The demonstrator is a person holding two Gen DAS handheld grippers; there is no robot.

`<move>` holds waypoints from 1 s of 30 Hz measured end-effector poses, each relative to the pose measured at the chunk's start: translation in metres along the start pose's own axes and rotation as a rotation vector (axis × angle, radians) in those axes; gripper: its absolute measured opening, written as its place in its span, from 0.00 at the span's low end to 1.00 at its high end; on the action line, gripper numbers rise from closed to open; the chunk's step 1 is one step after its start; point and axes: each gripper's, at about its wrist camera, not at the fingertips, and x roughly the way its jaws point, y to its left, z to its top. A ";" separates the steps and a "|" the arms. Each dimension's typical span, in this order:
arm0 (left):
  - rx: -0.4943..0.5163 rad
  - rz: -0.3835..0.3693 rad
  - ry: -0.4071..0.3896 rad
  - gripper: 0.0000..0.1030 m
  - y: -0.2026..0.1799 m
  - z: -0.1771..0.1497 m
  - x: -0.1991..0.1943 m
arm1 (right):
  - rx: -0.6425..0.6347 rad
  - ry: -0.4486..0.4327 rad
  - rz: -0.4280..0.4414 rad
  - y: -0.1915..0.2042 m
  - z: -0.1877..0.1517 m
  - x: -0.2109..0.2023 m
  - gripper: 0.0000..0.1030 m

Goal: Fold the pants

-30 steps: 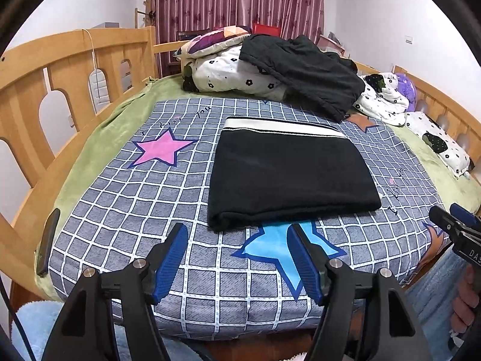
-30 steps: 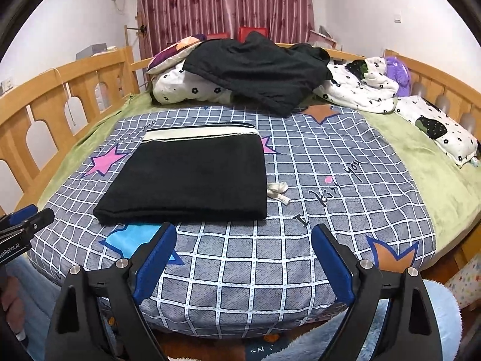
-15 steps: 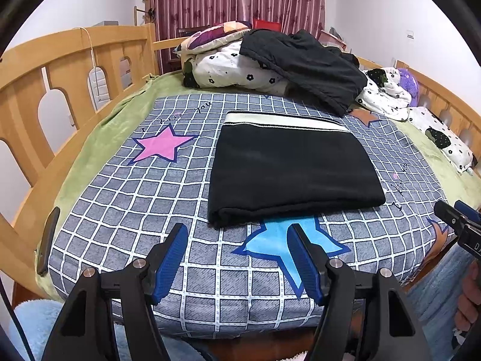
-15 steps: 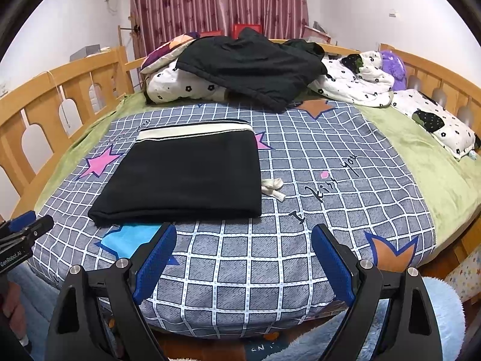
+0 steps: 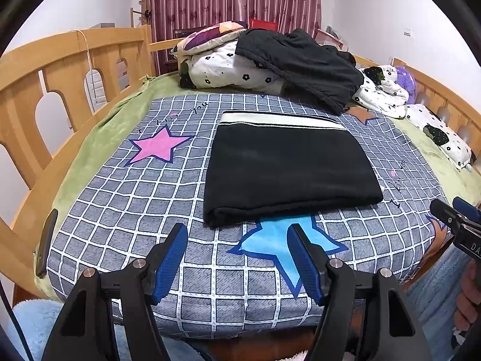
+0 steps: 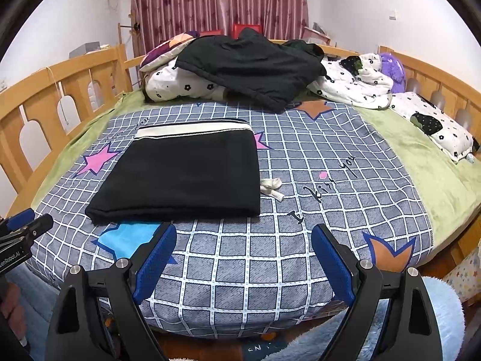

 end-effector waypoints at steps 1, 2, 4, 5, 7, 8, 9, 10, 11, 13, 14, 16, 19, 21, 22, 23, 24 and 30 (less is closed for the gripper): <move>-0.001 -0.001 0.001 0.65 0.000 0.000 0.000 | -0.001 0.000 -0.001 0.000 0.000 0.000 0.87; -0.003 0.000 0.003 0.65 0.000 0.000 0.000 | -0.002 0.000 -0.003 0.000 0.000 0.000 0.87; -0.006 0.001 0.005 0.65 0.001 0.000 0.000 | -0.003 -0.001 -0.007 0.002 0.000 0.000 0.87; -0.007 0.000 0.005 0.65 0.002 0.000 0.000 | -0.004 -0.001 -0.007 0.002 0.000 0.000 0.87; -0.008 -0.001 0.007 0.65 0.002 0.000 0.000 | -0.003 0.002 -0.010 0.001 0.000 0.000 0.87; -0.007 -0.003 0.008 0.65 0.002 0.000 0.001 | -0.003 0.004 -0.010 0.002 0.000 0.001 0.87; -0.006 -0.006 0.007 0.65 0.002 0.000 0.001 | -0.003 0.006 -0.010 0.001 0.000 0.001 0.87; -0.004 -0.009 0.005 0.65 0.002 0.000 0.000 | -0.004 0.006 -0.011 0.002 0.000 0.001 0.87; -0.001 -0.012 0.004 0.65 0.001 0.000 0.000 | -0.007 0.005 -0.012 0.002 0.000 0.000 0.87; 0.002 -0.015 0.004 0.65 0.001 0.000 0.000 | -0.010 0.005 -0.014 0.002 0.000 0.000 0.87; 0.005 -0.023 0.003 0.65 0.000 -0.001 -0.001 | -0.012 0.004 -0.014 0.002 0.000 0.000 0.87; 0.011 -0.032 0.006 0.65 0.000 0.000 0.000 | -0.016 0.006 -0.016 0.002 0.000 0.001 0.87; 0.011 -0.031 0.008 0.65 -0.001 0.000 0.000 | -0.015 0.016 -0.017 0.002 0.000 0.003 0.87; 0.006 -0.032 0.012 0.65 -0.001 -0.001 0.001 | -0.010 0.019 -0.014 0.001 0.000 0.004 0.87; 0.006 -0.031 0.013 0.65 -0.001 -0.001 0.001 | -0.008 0.020 -0.012 0.001 0.000 0.004 0.87; 0.007 -0.030 0.013 0.65 -0.001 -0.001 0.001 | -0.007 0.019 -0.013 0.001 0.000 0.004 0.87; 0.008 -0.029 0.012 0.65 -0.001 -0.002 0.000 | -0.010 0.018 -0.014 0.002 0.000 0.004 0.87; 0.005 -0.030 0.006 0.65 -0.001 -0.002 -0.002 | -0.018 0.019 -0.016 0.003 -0.002 0.003 0.87</move>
